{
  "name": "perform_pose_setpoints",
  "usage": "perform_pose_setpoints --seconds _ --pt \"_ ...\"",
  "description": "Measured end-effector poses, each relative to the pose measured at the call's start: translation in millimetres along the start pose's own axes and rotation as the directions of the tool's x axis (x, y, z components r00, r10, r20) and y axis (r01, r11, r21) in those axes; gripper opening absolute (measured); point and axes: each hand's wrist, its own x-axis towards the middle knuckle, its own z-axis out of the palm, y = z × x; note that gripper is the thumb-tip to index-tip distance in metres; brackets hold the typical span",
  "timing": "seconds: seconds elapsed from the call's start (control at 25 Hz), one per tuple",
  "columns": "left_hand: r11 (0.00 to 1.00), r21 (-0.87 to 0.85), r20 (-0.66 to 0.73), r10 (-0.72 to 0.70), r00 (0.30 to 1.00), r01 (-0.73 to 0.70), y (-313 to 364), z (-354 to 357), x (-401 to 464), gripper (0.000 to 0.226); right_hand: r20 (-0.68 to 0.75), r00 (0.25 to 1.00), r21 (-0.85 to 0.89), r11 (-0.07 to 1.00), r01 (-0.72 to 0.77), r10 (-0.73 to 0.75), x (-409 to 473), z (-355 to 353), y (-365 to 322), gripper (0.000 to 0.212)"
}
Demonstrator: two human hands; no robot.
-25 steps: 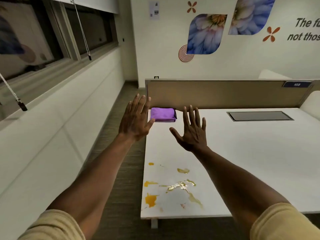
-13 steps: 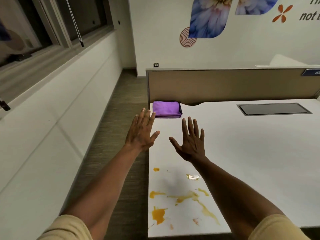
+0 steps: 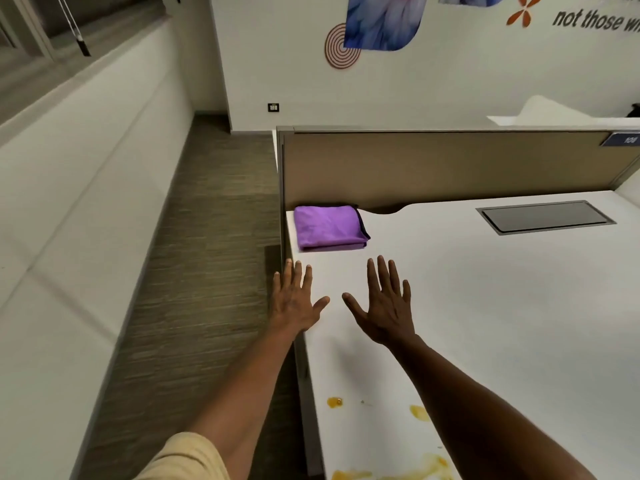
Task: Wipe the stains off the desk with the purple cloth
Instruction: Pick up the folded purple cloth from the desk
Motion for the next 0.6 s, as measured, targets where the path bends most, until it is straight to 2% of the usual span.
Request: perform_pose_setpoints --seconds 0.12,0.32,0.6 --pt "0.999 -0.043 0.015 0.017 1.0 -0.016 -0.6 20.6 29.0 0.088 0.047 0.999 -0.06 0.998 0.028 -0.025 28.7 5.1 0.0 0.094" --pt "0.992 -0.097 -0.021 0.083 0.996 -0.085 -3.0 56.0 57.1 0.084 0.081 0.994 -0.102 0.992 0.075 -0.067 85.5 1.5 4.1 0.073" --pt "0.973 -0.193 -0.141 0.097 0.985 -0.124 -10.3 83.1 66.8 0.089 0.089 0.987 -0.1 0.985 0.141 -0.132 166.2 7.7 2.1 0.061"
